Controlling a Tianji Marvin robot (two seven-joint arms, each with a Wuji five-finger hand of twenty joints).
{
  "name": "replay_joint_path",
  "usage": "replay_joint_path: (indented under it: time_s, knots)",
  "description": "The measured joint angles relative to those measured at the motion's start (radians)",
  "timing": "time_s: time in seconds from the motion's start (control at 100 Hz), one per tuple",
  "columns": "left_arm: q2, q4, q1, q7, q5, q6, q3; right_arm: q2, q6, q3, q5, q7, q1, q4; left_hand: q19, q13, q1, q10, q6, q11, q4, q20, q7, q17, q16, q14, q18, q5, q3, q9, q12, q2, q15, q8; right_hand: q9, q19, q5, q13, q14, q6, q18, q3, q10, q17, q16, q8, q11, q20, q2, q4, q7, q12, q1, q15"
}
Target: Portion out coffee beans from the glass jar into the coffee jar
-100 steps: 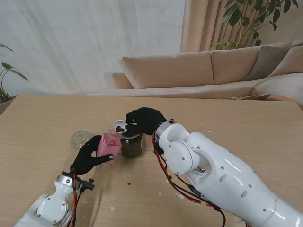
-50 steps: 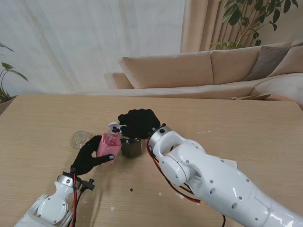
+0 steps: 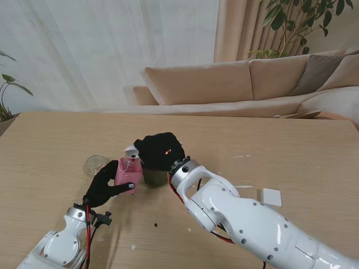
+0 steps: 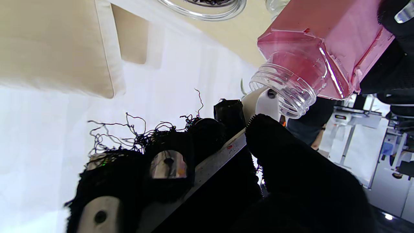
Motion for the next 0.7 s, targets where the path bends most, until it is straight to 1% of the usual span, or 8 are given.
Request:
replay_joint_path:
  time_s: [0.28, 0.43, 0.46, 0.5, 0.55, 0.63, 0.66, 0.7]
  knots:
    - [0.0, 0.0, 0.0, -0.001, -0.003, -0.005, -0.001, 0.0, 0.021, -0.011, -0.045, -0.022, 0.003, 0.007, 0.0, 0.0, 0.0, 0.0, 0.0, 0.0, 0.0, 0.0, 0.0, 0.0, 0.0, 0.0, 0.0, 0.0, 0.0, 0.0, 0.0, 0.0, 0.0, 0.0, -0.002, 0.0, 0.0, 0.001, 0.0, -0.003, 0.0, 0.0, -0.003, 0.001, 0.0, 0.0, 0.0, 0.0, 0.0, 0.0, 0.0, 0.0, 0.0, 0.0]
    - [0.0, 0.0, 0.0, -0.002, -0.004, -0.006, -0.002, -0.001, 0.026, -0.003, -0.023, -0.012, -0.001, 0.003, 0.0, 0.0, 0.0, 0.0, 0.0, 0.0, 0.0, 0.0, 0.0, 0.0, 0.0, 0.0, 0.0, 0.0, 0.0, 0.0, 0.0, 0.0, 0.0, 0.0, -0.003, 0.001, 0.0, 0.001, 0.0, -0.005, 0.0, 0.0, -0.007, 0.001, 0.0, 0.0, 0.0, 0.0, 0.0, 0.0, 0.0, 0.0, 0.0, 0.0]
    - [0.0, 0.0, 0.0, -0.002, -0.004, -0.007, -0.002, -0.002, 0.028, 0.005, -0.004, -0.007, -0.006, -0.001, 0.0, 0.0, 0.0, 0.0, 0.0, 0.0, 0.0, 0.0, 0.0, 0.0, 0.0, 0.0, 0.0, 0.0, 0.0, 0.0, 0.0, 0.0, 0.0, 0.0, -0.003, 0.001, 0.0, 0.001, 0.0, -0.005, 0.0, 0.0, -0.007, 0.001, 0.0, 0.0, 0.0, 0.0, 0.0, 0.0, 0.0, 0.0, 0.0, 0.0]
    - [0.0, 0.0, 0.0, -0.003, -0.005, -0.007, -0.003, -0.005, 0.033, 0.024, 0.041, 0.004, -0.018, -0.01, 0.0, 0.0, 0.0, 0.0, 0.0, 0.0, 0.0, 0.0, 0.0, 0.0, 0.0, 0.0, 0.0, 0.0, 0.0, 0.0, 0.0, 0.0, 0.0, 0.0, -0.003, 0.001, 0.0, 0.001, 0.0, -0.005, 0.0, 0.0, -0.007, 0.001, 0.0, 0.0, 0.0, 0.0, 0.0, 0.0, 0.0, 0.0, 0.0, 0.0]
    - [0.0, 0.0, 0.0, -0.004, -0.006, -0.009, -0.005, -0.01, 0.042, 0.056, 0.122, 0.028, -0.039, -0.029, 0.0, 0.0, 0.0, 0.0, 0.0, 0.0, 0.0, 0.0, 0.0, 0.0, 0.0, 0.0, 0.0, 0.0, 0.0, 0.0, 0.0, 0.0, 0.0, 0.0, -0.004, 0.001, -0.001, 0.001, 0.0, -0.005, 0.0, 0.0, -0.007, 0.001, 0.0, 0.0, 0.0, 0.0, 0.0, 0.0, 0.0, 0.0, 0.0, 0.0]
    - [0.0, 0.0, 0.0, -0.006, -0.011, -0.012, -0.008, -0.014, 0.073, 0.112, 0.26, 0.1, -0.079, -0.082, 0.0, 0.0, 0.0, 0.0, 0.0, 0.0, 0.0, 0.0, 0.0, 0.0, 0.0, 0.0, 0.0, 0.0, 0.0, 0.0, 0.0, 0.0, 0.0, 0.0, -0.004, 0.002, -0.001, 0.001, 0.0, -0.005, 0.0, 0.0, -0.007, 0.001, 0.0, 0.0, 0.0, 0.0, 0.0, 0.0, 0.0, 0.0, 0.0, 0.0]
    - [0.0, 0.0, 0.001, -0.007, -0.014, -0.014, -0.01, -0.014, 0.091, 0.128, 0.283, 0.121, -0.093, -0.102, 0.0, 0.0, 0.0, 0.0, 0.0, 0.0, 0.0, 0.0, 0.0, 0.0, 0.0, 0.0, 0.0, 0.0, 0.0, 0.0, 0.0, 0.0, 0.0, 0.0, -0.004, 0.002, -0.001, 0.001, 0.0, -0.005, 0.0, 0.0, -0.007, 0.001, 0.0, 0.0, 0.0, 0.0, 0.0, 0.0, 0.0, 0.0, 0.0, 0.0]
    - [0.0, 0.0, 0.001, -0.008, -0.016, -0.016, -0.011, -0.014, 0.113, 0.15, 0.29, 0.141, -0.113, -0.127, 0.0, 0.0, 0.0, 0.0, 0.0, 0.0, 0.0, 0.0, 0.0, 0.0, 0.0, 0.0, 0.0, 0.0, 0.0, 0.0, 0.0, 0.0, 0.0, 0.0, -0.004, 0.002, -0.001, 0.001, 0.0, -0.005, 0.0, 0.0, -0.007, 0.001, 0.0, 0.0, 0.0, 0.0, 0.0, 0.0, 0.0, 0.0, 0.0, 0.0]
